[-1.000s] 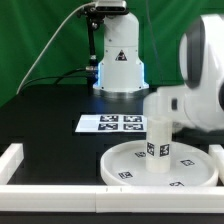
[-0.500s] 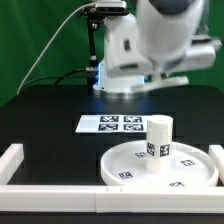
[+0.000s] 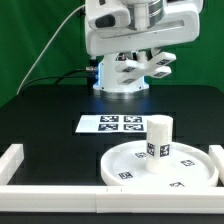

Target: Assemble round table

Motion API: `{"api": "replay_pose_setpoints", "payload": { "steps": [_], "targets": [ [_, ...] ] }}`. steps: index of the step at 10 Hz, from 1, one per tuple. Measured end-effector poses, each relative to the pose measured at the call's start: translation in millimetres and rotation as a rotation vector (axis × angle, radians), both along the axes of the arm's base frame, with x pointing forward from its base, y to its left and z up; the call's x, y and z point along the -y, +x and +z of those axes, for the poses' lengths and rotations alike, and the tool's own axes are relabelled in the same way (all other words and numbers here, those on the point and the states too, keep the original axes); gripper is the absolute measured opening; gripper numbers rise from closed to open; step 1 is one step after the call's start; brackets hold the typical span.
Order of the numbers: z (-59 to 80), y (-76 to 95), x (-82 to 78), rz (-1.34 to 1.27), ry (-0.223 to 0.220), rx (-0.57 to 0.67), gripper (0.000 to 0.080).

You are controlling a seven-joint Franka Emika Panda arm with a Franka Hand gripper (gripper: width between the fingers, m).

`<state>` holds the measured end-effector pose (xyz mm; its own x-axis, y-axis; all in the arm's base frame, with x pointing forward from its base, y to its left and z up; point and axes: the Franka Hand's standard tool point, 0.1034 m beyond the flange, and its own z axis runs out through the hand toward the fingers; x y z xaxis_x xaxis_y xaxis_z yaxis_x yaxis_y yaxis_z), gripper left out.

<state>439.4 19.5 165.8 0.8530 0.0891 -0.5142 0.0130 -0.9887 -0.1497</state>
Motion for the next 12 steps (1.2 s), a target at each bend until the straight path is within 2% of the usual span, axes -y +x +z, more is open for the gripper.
{"api": "replay_pose_setpoints", "payload": {
  "steps": [1, 2, 3, 5, 6, 9, 10, 11, 12],
  "targets": [
    [-1.0, 3.6, 2.4, 0.000, 0.009, 0.073, 0.0212],
    [-5.5, 18.8, 15.4, 0.007, 0.067, 0.149, 0.0212],
    [-8.8, 39.7, 32.4, 0.016, 0.078, 0.268, 0.0212],
    [-11.1, 57.3, 52.1, 0.016, 0.110, 0.422, 0.0212],
    [-11.8, 59.3, 55.2, 0.000, 0.085, 0.492, 0.0212],
    [-16.4, 61.4, 67.6, -0.019, 0.050, 0.673, 0.0212],
    [-28.1, 64.0, 79.6, -0.050, 0.057, 0.712, 0.0212],
    [-38.8, 78.5, 89.9, -0.076, 0.050, 0.727, 0.0212],
    [-42.5, 101.4, 95.5, -0.042, 0.032, 0.786, 0.0212]
  ]
}}
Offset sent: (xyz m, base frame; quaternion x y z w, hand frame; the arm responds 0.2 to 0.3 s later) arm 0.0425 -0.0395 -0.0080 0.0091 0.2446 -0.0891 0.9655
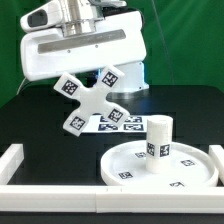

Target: Assemble round table

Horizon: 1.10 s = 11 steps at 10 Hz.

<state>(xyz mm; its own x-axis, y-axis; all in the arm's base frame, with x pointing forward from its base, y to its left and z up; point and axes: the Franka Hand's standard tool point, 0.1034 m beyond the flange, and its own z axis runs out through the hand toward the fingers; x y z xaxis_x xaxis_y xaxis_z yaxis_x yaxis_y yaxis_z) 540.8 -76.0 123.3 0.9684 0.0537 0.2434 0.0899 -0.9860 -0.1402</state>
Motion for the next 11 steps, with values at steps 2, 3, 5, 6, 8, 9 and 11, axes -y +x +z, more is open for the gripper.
{"api": "replay_pose_setpoints", "payload": {
  "steps": [2, 3, 5, 6, 8, 9, 11],
  "targets": [
    [-4.8, 18.2, 21.2, 0.134, -0.126, 0.164, 0.0212],
    [-2.7, 15.3, 34.4, 0.138, -0.214, 0.228, 0.0212],
    [25.9, 29.9, 18.9, 0.098, -0.152, 0.256, 0.0212],
    [28.4, 31.2, 20.4, 0.107, -0.168, 0.256, 0.0212],
    [11.6, 33.7, 19.2, 0.074, -0.136, 0.215, 0.0212],
    [0.3, 44.0, 16.6, 0.078, -0.117, 0.194, 0.0212],
    [-21.9, 50.6, 23.7, 0.084, -0.104, 0.168, 0.0212]
  ]
}}
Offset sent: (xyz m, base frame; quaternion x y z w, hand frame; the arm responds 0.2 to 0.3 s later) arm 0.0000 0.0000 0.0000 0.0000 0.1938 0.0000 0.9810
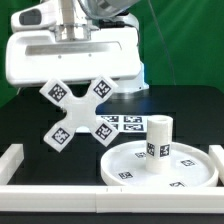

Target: Assemble round table

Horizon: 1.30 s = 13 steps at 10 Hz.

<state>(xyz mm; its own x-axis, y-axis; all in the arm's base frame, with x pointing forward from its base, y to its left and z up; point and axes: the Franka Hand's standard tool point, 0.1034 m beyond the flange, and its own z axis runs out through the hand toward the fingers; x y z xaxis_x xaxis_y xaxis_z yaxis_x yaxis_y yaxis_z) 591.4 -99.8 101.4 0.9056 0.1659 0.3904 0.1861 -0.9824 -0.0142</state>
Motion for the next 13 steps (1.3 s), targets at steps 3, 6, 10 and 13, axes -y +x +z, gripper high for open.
{"api": "replay_pose_setpoints", "payload": {
  "steps": [3, 6, 10, 13],
  "targets": [
    [-26.1, -8.3, 14.1, -0.003, -0.045, -0.011, 0.0212],
    [-32.3, -11.6, 19.7, 0.005, -0.054, -0.022, 0.0212],
    [-60.3, -22.2, 39.4, -0.044, -0.058, -0.047, 0.0212],
    [-60.4, -26.1, 44.8, -0.089, -0.089, -0.026, 0.0212]
  ]
}}
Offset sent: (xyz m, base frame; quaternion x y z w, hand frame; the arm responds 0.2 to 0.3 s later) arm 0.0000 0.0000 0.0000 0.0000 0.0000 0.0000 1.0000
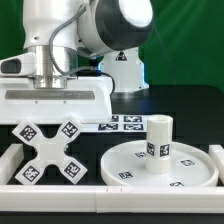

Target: Assemble round table

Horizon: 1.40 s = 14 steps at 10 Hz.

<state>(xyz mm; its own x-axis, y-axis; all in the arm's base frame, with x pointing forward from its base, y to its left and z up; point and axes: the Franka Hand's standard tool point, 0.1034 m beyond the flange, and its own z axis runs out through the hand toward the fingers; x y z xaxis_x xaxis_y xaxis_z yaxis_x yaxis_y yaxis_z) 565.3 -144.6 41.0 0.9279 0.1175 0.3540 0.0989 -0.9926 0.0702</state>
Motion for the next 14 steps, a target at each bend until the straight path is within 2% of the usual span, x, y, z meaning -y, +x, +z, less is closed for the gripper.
{"api": "replay_pose_setpoints", "payload": {
  "steps": [2, 3, 4, 5, 6, 9, 10, 11, 12, 13, 14],
  "targets": [
    [-0.3, 0.9, 0.8, 0.002, -0.003, -0.002, 0.0212],
    [-0.5, 1.0, 0.8, -0.001, -0.002, -0.002, 0.0389],
    [-0.6, 1.5, 0.7, -0.001, -0.003, -0.003, 0.0389],
    [-0.8, 1.6, 0.7, -0.004, -0.001, -0.003, 0.0577],
    [-1.1, 1.5, 0.6, -0.008, 0.000, -0.003, 0.0636],
    [-3.0, -1.8, 1.5, -0.013, 0.001, -0.010, 0.0649],
    [-7.8, -17.3, 3.4, -0.023, 0.003, -0.031, 0.0649],
    [-11.9, -31.9, 0.1, -0.046, 0.018, -0.055, 0.0649],
    [-11.2, -38.0, -2.8, -0.070, 0.037, -0.067, 0.0649],
    [-8.4, -41.5, -9.1, -0.106, 0.079, -0.086, 0.0649],
    [-2.1, -44.2, -13.3, -0.121, 0.103, -0.095, 0.0649]
  ]
}}
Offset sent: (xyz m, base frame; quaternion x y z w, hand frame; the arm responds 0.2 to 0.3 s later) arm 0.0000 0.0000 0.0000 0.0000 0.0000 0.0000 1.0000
